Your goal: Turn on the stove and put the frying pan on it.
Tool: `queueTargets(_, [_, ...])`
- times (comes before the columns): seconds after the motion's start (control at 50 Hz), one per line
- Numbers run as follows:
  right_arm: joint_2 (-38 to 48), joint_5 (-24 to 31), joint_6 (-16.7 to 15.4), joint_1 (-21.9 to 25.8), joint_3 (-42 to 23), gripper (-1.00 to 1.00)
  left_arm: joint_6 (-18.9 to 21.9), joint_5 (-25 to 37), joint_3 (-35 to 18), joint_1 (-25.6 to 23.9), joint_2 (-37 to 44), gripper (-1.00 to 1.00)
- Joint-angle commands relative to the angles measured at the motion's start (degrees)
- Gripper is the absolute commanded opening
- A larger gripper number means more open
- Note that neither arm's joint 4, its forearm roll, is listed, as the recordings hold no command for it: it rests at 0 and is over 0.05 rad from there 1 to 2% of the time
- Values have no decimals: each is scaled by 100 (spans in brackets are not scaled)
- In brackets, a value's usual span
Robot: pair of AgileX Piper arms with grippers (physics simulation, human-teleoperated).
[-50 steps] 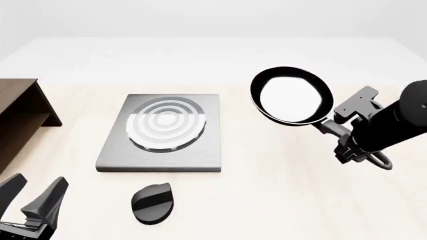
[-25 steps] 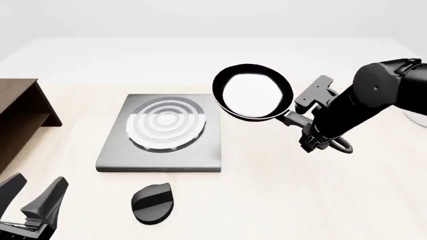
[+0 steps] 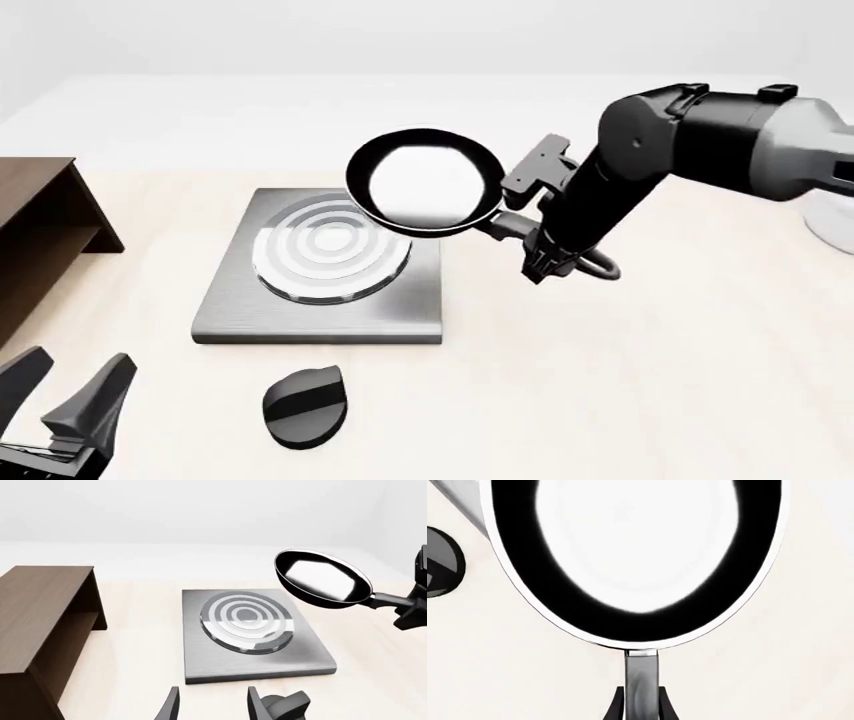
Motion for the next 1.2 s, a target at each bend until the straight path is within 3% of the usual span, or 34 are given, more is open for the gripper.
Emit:
queueTargets(0.02, [421,235,130,354,-702,-100,-9,-3,0,3,0,100])
queueTargets(0.48, [1104,399,119,716,-1450,-100,3,-27,0,7,0,100])
queueTargets(0.82, [1481,461,357,1078,-1943,-100,-13,-35,0,7,0,100])
queueTargets(1.2, [1706,238,351,1105,-1768,-100,-36,-39,0,24,0,100])
